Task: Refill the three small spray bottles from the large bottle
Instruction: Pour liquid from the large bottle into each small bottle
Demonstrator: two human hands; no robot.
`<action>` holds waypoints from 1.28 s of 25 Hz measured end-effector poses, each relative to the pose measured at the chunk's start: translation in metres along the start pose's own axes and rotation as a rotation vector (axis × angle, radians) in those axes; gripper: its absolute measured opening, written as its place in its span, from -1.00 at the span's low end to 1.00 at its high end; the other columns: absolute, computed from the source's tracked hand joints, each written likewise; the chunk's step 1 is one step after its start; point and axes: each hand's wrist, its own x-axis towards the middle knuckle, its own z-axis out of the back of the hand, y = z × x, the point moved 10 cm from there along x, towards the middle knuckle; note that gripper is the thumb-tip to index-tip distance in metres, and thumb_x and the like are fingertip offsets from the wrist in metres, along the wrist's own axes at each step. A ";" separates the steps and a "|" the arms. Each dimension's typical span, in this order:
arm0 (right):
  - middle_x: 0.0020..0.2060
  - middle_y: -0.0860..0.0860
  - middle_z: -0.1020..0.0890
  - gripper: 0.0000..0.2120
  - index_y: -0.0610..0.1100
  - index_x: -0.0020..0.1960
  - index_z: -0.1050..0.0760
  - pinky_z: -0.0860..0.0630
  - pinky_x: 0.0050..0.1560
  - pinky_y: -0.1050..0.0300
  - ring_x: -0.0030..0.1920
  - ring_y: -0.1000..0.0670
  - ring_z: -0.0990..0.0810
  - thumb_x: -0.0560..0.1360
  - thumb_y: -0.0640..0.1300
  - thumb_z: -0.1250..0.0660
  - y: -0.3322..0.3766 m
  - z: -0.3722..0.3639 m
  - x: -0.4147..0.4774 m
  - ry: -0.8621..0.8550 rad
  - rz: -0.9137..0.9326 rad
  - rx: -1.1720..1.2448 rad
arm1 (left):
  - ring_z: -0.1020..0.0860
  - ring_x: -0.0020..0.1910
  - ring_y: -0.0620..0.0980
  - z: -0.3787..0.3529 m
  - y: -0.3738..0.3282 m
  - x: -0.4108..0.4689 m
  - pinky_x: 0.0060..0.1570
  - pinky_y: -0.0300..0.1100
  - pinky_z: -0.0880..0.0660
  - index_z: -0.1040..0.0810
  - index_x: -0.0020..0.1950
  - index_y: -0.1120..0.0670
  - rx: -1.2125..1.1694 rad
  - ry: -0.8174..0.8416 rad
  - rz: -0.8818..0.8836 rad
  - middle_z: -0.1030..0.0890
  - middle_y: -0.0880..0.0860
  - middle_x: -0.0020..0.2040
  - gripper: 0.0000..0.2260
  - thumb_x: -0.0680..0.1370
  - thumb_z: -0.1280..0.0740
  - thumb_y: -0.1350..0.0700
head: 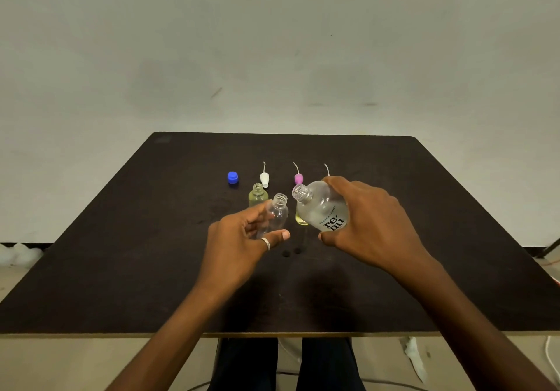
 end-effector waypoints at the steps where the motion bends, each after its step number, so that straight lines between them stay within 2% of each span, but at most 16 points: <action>1: 0.04 0.12 -0.57 -0.30 0.18 0.31 -0.29 -0.57 -0.12 0.05 -0.05 -0.01 -0.58 0.25 0.16 -0.49 0.001 -0.001 0.000 -0.001 0.004 -0.021 | -0.61 0.02 -0.40 0.000 0.000 0.000 0.04 -0.51 -0.49 -0.57 0.34 -0.04 0.008 -0.002 -0.004 -0.67 -0.21 0.06 -0.43 0.34 -0.61 0.07; 6: 0.14 0.11 -0.54 -0.27 0.19 0.41 -0.24 -0.54 -0.10 0.08 0.03 -0.01 -0.56 0.32 0.14 -0.48 0.003 0.003 -0.002 -0.017 0.011 -0.111 | -0.57 0.05 -0.46 0.000 0.001 0.000 0.04 -0.57 -0.44 -0.56 0.35 -0.03 0.024 -0.002 -0.003 -0.67 -0.17 0.13 -0.41 0.34 -0.61 0.07; 10: 0.13 0.09 -0.54 -0.28 0.18 0.41 -0.24 -0.53 -0.14 0.09 0.03 -0.01 -0.54 0.34 0.12 -0.48 0.005 0.008 -0.003 -0.053 0.031 -0.162 | -0.57 0.04 -0.47 -0.002 0.002 0.000 0.03 -0.57 -0.43 -0.58 0.34 0.01 0.007 0.005 0.002 -0.68 -0.10 0.15 -0.41 0.33 -0.62 0.11; 17: 0.14 0.08 -0.54 -0.25 0.19 0.43 -0.22 -0.47 -0.18 0.12 0.06 -0.03 -0.53 0.33 0.09 -0.48 0.008 0.012 -0.004 -0.095 0.042 -0.241 | -0.55 0.04 -0.50 -0.003 0.002 0.001 0.03 -0.58 -0.42 -0.56 0.36 -0.02 0.040 0.013 -0.016 -0.67 -0.12 0.17 -0.40 0.33 -0.62 0.08; 26: 0.09 0.04 -0.57 -0.23 0.15 0.41 -0.28 -0.53 -0.16 0.08 0.00 -0.05 -0.55 0.28 0.04 -0.54 0.007 0.011 -0.003 -0.125 0.053 -0.270 | -0.46 -0.09 -0.65 -0.005 0.000 0.001 -0.06 -0.67 -0.35 -0.55 0.37 -0.04 0.098 0.032 -0.033 -0.67 -0.11 0.17 -0.40 0.35 -0.60 0.06; 32: 0.08 0.02 -0.58 -0.23 0.13 0.38 -0.33 -0.51 -0.15 0.05 0.01 -0.07 -0.56 0.25 0.00 -0.57 0.010 0.015 -0.004 -0.169 0.068 -0.296 | -0.49 -0.05 -0.60 -0.006 0.002 0.001 -0.02 -0.64 -0.38 -0.55 0.37 -0.06 0.103 0.044 -0.031 -0.67 -0.11 0.18 -0.39 0.34 -0.61 0.05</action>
